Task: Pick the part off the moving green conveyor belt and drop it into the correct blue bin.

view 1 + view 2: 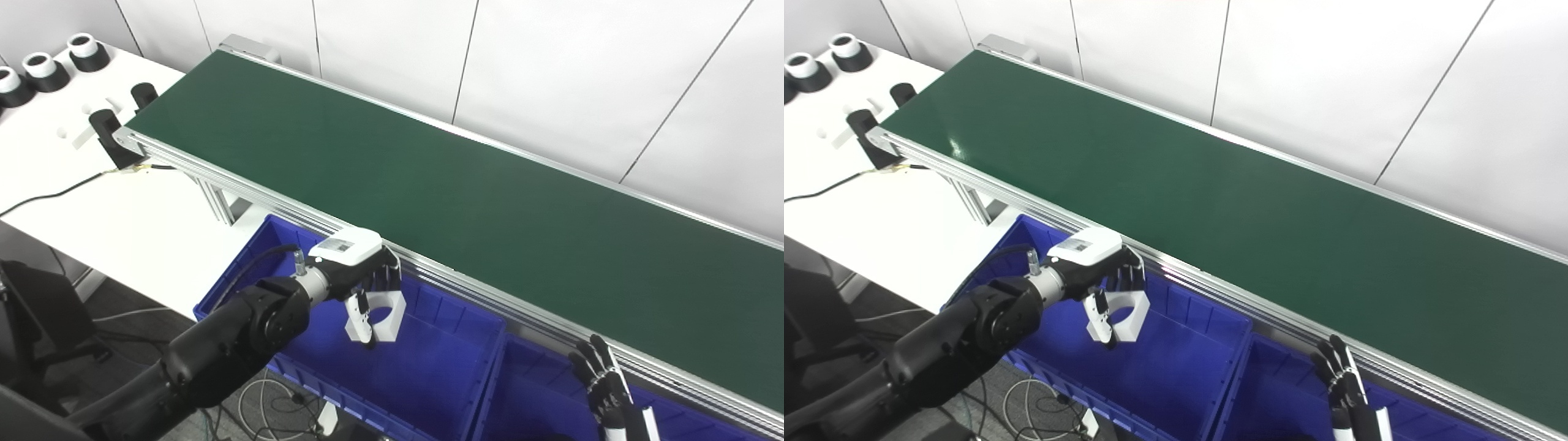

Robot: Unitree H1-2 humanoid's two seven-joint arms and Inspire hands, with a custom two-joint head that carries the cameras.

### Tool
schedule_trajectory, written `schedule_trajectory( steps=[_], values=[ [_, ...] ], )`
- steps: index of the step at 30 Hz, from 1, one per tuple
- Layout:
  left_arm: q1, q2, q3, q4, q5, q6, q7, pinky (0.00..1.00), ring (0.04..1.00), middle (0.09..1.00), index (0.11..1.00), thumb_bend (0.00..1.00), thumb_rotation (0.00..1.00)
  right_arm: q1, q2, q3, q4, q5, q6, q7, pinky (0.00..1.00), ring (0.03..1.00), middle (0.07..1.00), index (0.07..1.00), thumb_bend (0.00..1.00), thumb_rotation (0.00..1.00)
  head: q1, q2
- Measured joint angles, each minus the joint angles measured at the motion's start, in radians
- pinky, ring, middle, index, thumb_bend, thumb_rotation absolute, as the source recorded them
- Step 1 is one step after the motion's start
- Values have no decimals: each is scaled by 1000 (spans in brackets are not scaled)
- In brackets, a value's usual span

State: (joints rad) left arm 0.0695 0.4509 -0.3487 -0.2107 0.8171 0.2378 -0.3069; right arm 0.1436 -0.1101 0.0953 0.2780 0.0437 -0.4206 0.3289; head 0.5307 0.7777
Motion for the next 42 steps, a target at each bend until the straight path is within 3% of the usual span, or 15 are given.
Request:
schedule_trajectory(
  steps=[5, 11, 17, 23, 28, 32, 33, 35, 37, 42],
  values=[
    [0, -18, -8, 52, 8, -16, 25, 371, 436, 513, 469, 521, 0, 1, 1, -10, 0, 1, 0, 7, 904, 905, 921, 962, 794, 924, 9, 2],
    [-2, -24, -61, 130, 102, -49, 78, 361, 426, 493, 479, 523, 0, 1, 2, -14, 0, 1, 0, 12, 903, 896, 917, 961, 756, 918, 5, 3],
    [1, -43, -67, 200, 132, -105, 191, 323, 365, 419, 496, 521, 0, 1, 9, -17, 0, 1, 0, 11, 896, 893, 915, 957, 783, 921, 2, 3],
    [6, -46, -72, 205, 137, -117, 208, 317, 358, 411, 500, 520, 0, 1, 10, -17, 0, -4, 0, 11, 895, 897, 917, 958, 791, 927, 3, 0],
    [7, -46, -72, 203, 137, -117, 208, 329, 376, 427, 500, 522, 0, 1, 12, -19, 0, -2, 0, 11, 889, 894, 915, 954, 792, 912, 2, 0],
    [7, -44, -74, 193, 154, -116, 191, 454, 522, 568, 489, 522, 52, 1, 14, -19, 0, -5, 0, 11, 887, 889, 911, 954, 786, 924, 0, -2],
    [7, -42, -76, 188, 159, -114, 179, 483, 554, 598, 540, 806, 134, 1, 14, -19, 0, -6, 0, 10, 888, 891, 912, 955, 792, 927, 0, -2],
    [7, -38, -81, 177, 175, -112, 149, 513, 601, 643, 595, 951, 253, 1, 14, -19, 0, -10, 0, 9, 888, 891, 913, 955, 799, 926, 2, -3],
    [7, -32, -83, 164, 174, -113, 117, 535, 634, 677, 628, 996, 380, 1, 14, -19, 0, -12, 0, 9, 885, 889, 911, 954, 791, 919, 0, -3],
    [6, -17, -78, 155, 172, -112, 58, 550, 645, 687, 641, 1000, 413, 1, 13, -20, 0, -12, 0, 9, 887, 889, 914, 955, 797, 916, 0, -3]
  ],
)
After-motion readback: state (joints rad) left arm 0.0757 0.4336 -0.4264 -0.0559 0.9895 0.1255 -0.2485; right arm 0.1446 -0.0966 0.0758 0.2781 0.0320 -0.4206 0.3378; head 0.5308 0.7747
